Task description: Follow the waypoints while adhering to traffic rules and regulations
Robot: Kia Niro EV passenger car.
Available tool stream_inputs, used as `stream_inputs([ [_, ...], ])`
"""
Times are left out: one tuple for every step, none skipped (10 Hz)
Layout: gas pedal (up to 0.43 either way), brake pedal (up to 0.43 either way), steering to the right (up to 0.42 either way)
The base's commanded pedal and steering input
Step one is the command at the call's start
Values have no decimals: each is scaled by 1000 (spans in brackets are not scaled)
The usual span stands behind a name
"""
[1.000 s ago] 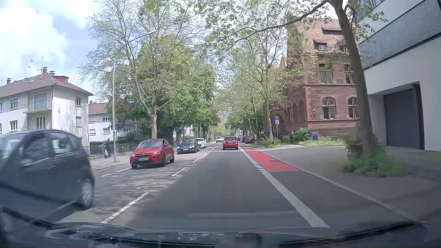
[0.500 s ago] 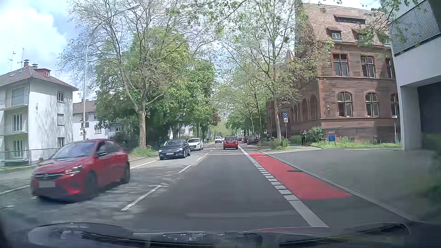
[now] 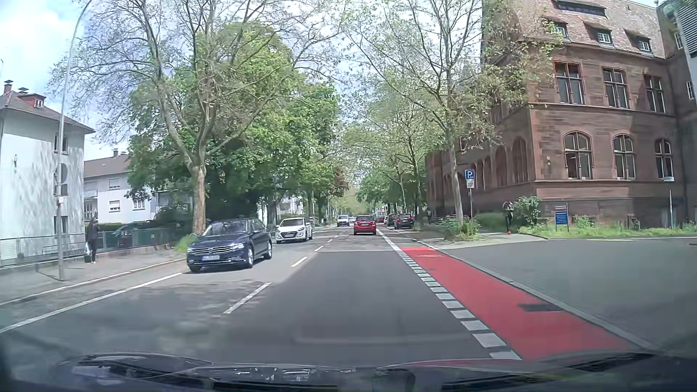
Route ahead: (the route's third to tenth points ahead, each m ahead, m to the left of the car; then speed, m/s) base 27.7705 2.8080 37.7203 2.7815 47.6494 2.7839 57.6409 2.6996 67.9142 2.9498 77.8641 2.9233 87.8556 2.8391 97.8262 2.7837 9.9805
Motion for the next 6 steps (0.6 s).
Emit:
stream_inputs([
  [59, 0, -2],
  [67, 0, -2],
  [67, 0, -2],
  [67, 0, -2],
  [67, 0, -1],
  [67, 0, -1],
])
